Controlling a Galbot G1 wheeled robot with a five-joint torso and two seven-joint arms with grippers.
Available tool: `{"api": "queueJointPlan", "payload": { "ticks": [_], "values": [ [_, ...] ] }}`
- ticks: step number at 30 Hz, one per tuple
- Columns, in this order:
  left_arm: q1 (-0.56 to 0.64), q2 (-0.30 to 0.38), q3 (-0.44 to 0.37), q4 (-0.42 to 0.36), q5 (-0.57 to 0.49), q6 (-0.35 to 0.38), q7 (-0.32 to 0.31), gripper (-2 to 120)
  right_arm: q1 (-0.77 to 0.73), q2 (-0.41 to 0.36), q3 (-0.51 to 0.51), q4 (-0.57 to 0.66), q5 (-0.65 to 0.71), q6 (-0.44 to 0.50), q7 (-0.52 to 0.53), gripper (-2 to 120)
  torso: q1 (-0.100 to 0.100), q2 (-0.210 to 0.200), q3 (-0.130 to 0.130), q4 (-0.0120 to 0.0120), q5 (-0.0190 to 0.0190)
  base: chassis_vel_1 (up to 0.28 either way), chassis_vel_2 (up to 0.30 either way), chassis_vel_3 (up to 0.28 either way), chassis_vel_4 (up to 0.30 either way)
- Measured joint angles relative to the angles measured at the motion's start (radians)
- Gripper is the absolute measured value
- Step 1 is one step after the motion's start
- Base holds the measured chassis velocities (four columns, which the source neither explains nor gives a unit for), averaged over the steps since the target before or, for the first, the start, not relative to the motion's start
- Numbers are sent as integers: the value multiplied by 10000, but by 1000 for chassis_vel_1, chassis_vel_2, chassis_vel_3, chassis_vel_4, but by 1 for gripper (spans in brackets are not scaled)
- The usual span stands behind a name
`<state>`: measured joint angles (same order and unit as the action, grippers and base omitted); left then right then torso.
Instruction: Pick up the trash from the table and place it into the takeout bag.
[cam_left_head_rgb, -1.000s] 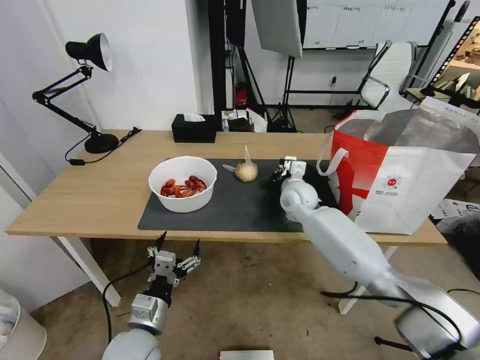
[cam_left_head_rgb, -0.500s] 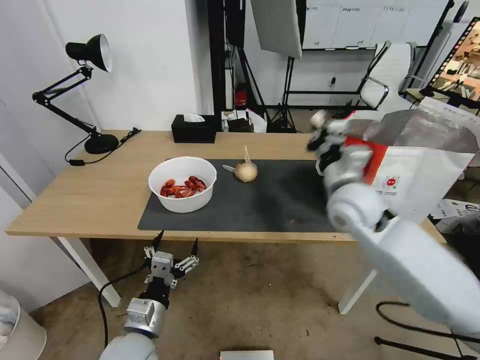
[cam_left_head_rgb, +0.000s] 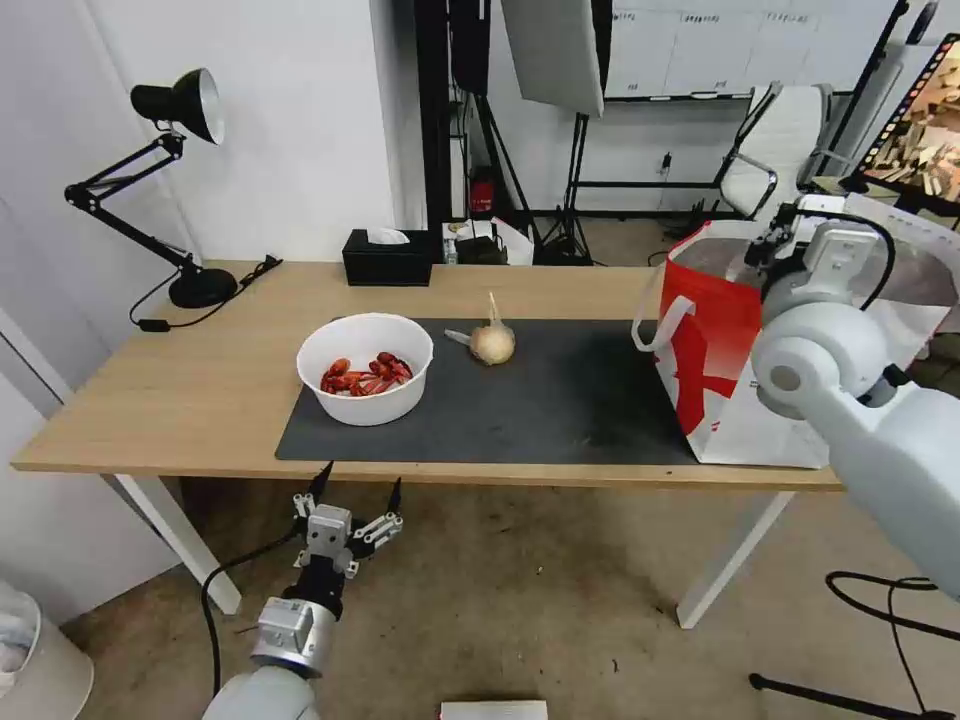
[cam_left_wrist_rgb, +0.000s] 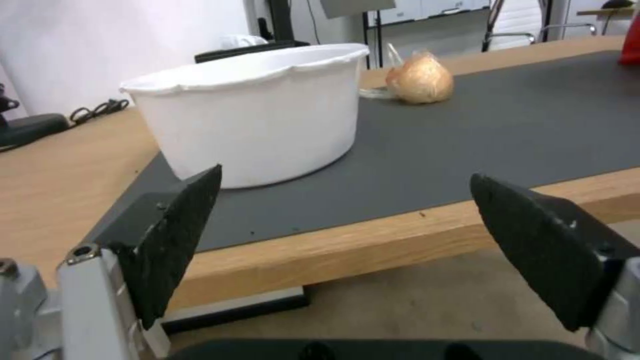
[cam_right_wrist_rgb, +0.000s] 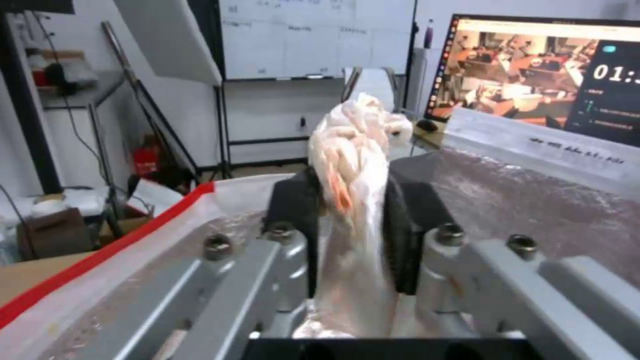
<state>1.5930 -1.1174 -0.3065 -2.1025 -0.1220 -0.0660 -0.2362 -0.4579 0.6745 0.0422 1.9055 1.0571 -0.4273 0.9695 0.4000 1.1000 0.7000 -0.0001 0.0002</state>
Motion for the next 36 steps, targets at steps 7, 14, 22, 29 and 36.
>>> {"api": "queueJointPlan", "payload": {
  "ticks": [7, 14, 22, 29, 36],
  "values": [
    [9, 1, -2, -191, -484, 71, 140, 100, -9, -36, 39, 64, 44, 19, 28, 50, 0, 0, 0, 0, -2, 0, 0, 0, 0],
    [18, 26, -62, -286, -492, 80, 142, 100, -261, -73, 99, 325, 154, 773, -518, 73, 0, 0, 0, 0, -1, 0, 0, 0, 0],
    [463, -272, -563, -690, -305, 76, 126, 100, -1143, -86, -48, 1842, 580, 1774, -4067, 99, -1, 1, 0, 2, -7, 0, 0, 0, 0],
    [1163, -782, -1094, -1021, 44, -72, 125, 100, -4544, 70, 828, 3143, -556, 1613, -6240, 100, 0, 1, -1, 2, -2, 0, 0, 0, 0],
    [1299, -813, -1132, -837, 97, -168, 131, 100, -9015, 860, 2395, 3609, -3231, 1969, -7595, 100, -2, 1, -1, -2, -1, 0, 0, 0, 0]
  ]
}}
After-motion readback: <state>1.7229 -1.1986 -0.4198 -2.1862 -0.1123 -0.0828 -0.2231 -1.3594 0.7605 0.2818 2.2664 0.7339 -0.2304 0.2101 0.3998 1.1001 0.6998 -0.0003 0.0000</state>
